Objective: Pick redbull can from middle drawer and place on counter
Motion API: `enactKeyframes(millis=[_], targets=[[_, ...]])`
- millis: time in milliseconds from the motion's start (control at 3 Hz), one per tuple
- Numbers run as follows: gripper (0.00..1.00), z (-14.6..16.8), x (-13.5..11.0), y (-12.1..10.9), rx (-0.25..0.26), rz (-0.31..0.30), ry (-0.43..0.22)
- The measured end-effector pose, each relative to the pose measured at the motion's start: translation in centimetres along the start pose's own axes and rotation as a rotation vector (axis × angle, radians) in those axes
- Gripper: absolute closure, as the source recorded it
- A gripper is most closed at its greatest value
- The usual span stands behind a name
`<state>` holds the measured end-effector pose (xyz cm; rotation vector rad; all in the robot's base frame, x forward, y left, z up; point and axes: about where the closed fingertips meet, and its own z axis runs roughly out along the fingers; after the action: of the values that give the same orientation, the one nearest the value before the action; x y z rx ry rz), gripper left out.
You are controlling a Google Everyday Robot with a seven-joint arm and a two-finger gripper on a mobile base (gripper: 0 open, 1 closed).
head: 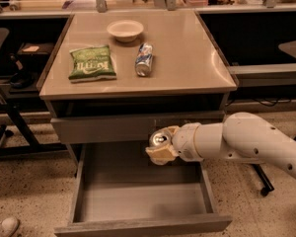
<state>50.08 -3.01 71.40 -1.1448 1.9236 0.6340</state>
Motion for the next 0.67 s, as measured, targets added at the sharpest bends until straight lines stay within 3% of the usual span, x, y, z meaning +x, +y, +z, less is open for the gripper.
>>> enactKeyframes(millis=[333, 667], targets=[[1.0, -2.0, -2.6, -0.9, 0.041, -0.047, -0.012], [1.0, -5.3, -6.8, -2.9, 0.104, -0.107, -0.027]])
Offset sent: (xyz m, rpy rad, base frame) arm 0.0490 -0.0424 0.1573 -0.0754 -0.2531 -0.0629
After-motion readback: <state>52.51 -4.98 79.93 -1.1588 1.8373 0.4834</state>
